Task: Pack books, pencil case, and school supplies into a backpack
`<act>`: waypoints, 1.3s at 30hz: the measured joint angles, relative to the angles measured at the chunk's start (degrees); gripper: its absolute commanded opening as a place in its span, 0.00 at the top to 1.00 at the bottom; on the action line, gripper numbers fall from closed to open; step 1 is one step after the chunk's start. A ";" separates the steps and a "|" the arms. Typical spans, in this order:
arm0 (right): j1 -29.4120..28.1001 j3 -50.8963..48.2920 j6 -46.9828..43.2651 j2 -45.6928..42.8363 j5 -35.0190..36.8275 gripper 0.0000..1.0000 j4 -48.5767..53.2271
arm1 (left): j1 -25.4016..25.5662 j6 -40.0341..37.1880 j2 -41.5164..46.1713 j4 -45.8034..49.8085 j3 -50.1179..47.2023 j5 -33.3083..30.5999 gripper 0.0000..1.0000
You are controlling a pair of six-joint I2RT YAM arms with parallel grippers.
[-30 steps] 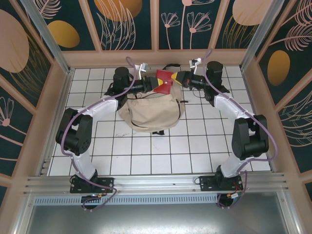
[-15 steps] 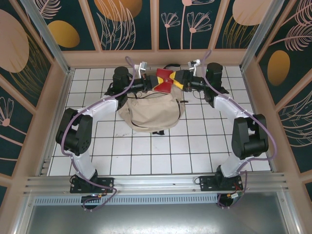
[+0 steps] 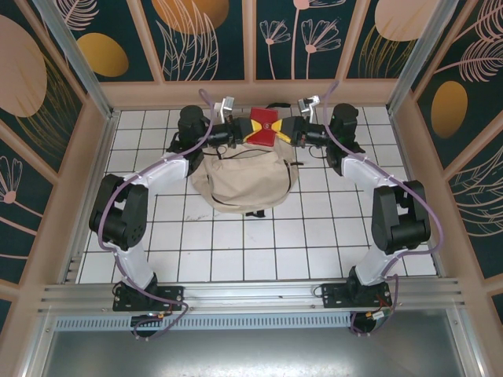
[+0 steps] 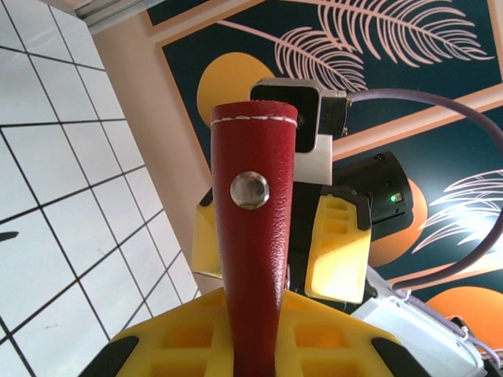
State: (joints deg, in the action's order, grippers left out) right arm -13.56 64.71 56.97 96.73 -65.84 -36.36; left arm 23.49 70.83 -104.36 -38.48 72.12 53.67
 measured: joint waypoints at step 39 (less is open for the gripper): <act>-7.87 -9.79 -0.48 12.33 13.92 0.97 12.24 | -5.88 -29.44 9.31 46.69 -4.15 -40.92 0.16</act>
State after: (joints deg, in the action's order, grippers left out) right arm -21.43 54.92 56.49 109.06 -51.92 -24.12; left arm 17.61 41.39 -95.04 8.21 67.96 12.75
